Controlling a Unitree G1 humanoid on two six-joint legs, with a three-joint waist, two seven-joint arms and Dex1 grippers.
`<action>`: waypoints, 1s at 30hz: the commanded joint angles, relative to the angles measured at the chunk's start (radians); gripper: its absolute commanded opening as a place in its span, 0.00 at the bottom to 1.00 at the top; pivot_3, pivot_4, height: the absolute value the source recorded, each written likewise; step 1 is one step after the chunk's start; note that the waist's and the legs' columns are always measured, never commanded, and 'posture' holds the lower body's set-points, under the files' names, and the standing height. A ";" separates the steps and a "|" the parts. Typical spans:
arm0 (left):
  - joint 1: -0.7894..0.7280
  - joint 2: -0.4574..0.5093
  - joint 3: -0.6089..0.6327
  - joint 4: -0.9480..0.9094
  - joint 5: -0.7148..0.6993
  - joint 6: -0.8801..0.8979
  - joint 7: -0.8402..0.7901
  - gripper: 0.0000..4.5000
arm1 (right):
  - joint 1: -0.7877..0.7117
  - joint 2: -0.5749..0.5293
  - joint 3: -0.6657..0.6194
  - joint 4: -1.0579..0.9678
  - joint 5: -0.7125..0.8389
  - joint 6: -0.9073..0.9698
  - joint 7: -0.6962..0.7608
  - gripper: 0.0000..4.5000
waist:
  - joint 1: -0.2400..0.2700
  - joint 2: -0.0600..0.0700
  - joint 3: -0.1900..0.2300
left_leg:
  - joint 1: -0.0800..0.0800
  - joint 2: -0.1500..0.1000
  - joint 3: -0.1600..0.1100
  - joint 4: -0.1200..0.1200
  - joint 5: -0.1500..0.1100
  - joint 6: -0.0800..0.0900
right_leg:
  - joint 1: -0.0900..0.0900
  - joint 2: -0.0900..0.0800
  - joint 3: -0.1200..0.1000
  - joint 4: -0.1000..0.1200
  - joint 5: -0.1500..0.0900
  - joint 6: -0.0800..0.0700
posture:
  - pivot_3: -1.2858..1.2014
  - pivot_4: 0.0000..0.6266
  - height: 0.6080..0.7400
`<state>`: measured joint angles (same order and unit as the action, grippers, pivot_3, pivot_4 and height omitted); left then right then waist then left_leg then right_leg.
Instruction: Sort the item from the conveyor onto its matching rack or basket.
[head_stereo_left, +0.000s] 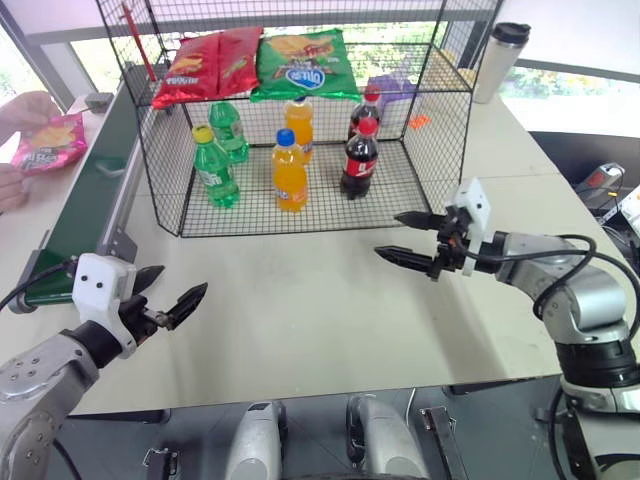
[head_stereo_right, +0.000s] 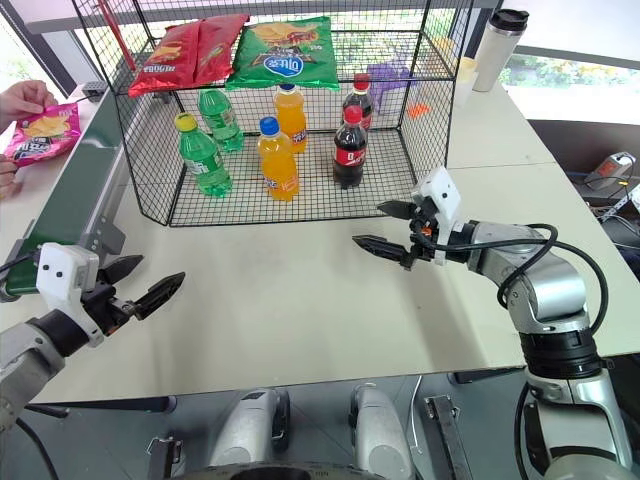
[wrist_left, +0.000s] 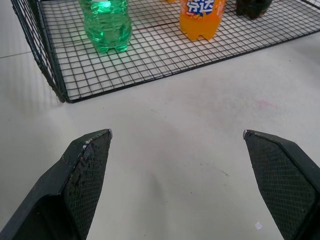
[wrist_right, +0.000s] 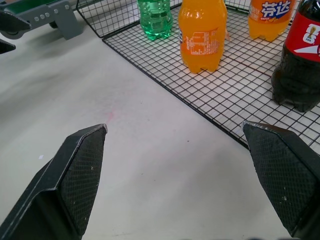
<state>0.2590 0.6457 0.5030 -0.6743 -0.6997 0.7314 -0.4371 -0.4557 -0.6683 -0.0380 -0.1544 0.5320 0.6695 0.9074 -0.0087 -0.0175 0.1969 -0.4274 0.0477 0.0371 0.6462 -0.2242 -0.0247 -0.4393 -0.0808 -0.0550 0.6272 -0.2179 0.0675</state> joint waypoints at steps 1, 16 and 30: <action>-0.018 0.006 0.014 -0.025 0.027 -0.031 0.015 0.98 | -0.027 0.009 -0.003 -0.010 0.000 -0.024 0.003 1.00 | 0.000 0.000 0.000 | 0.000 0.000 0.000 0.000 0.000 0.000 | 0.000 0.000 0.000 0.000 0.000 0.000 | 0.52 0.24 1.00; -0.035 -0.001 0.012 -0.040 0.003 -0.026 0.018 0.98 | -0.040 0.026 0.007 0.010 -0.010 -0.028 0.002 1.00 | 0.001 0.000 0.000 | 0.000 0.000 0.000 0.000 0.000 0.000 | 0.000 0.000 0.000 0.000 0.000 0.000 | 0.52 0.24 1.00; -0.048 0.007 -0.005 -0.034 0.012 -0.028 0.010 0.98 | -0.034 0.038 0.012 0.011 -0.016 -0.038 -0.008 1.00 | 0.001 0.000 0.000 | 0.000 0.000 0.000 0.000 0.000 0.000 | 0.000 0.000 0.000 0.000 0.000 0.000 | 0.52 0.24 1.00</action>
<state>0.2195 0.6436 0.4903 -0.6826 -0.6865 0.7171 -0.4236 -0.4761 -0.6339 -0.0129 -0.1223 0.5146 0.6475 0.9009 -0.0082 -0.0175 0.1969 -0.4275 0.0477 0.0373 0.6463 -0.2243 -0.0247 -0.4391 -0.0808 -0.0549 0.6273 -0.2179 0.0676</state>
